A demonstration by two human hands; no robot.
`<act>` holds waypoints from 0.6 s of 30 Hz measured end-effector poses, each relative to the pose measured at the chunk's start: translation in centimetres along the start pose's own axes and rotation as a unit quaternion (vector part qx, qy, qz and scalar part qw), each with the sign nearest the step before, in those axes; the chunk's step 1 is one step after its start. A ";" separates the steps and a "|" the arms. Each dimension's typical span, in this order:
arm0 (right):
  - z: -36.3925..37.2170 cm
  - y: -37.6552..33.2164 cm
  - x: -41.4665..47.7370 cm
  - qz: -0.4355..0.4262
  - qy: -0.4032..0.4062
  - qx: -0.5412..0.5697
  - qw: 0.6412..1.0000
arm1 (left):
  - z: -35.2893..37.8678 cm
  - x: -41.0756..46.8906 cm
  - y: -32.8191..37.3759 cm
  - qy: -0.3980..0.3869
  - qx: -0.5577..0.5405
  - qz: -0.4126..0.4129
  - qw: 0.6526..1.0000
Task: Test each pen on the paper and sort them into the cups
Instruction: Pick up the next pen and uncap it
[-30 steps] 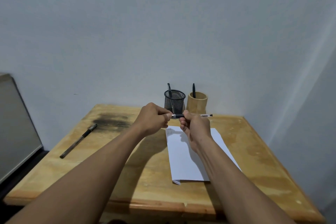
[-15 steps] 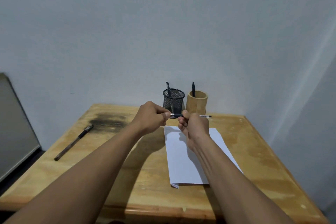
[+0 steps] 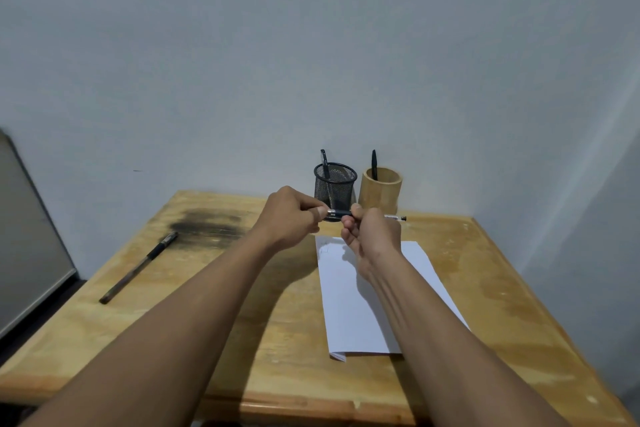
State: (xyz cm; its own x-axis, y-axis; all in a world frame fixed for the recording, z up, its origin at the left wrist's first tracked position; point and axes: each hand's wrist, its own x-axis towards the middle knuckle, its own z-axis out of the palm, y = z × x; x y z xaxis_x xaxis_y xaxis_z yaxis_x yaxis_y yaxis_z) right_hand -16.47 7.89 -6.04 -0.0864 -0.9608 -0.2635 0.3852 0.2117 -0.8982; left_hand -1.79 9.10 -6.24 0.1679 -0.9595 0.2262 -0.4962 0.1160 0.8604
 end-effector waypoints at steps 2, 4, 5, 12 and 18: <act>0.0 0.4 0.4 -0.032 0.006 -0.027 0.999 | 0.0 0.2 -0.3 -0.019 -0.007 -0.009 1.000; 0.0 0.7 0.6 -0.084 0.004 -0.064 0.994 | 0.1 0.1 -0.5 -0.002 0.023 0.017 1.000; -0.2 0.9 0.7 -0.102 -0.001 -0.073 0.992 | 0.2 0.0 -0.6 0.008 0.036 0.029 0.999; 0.0 0.6 0.9 -0.018 -0.009 0.013 1.000 | 0.2 0.6 -0.7 0.003 0.030 0.027 0.999; -1.3 -0.7 2.1 -0.057 0.043 0.033 0.997 | -1.6 0.8 -1.7 0.027 -0.022 -0.022 0.999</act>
State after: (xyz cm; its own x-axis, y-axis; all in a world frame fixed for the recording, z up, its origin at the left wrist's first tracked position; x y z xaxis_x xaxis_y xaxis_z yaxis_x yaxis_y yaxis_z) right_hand -18.12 5.98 -6.37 -0.2107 -0.9582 -0.1934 0.4271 0.0877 -0.8999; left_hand 0.58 8.54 -6.82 0.2353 -0.9486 0.2118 -0.4503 0.0868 0.8887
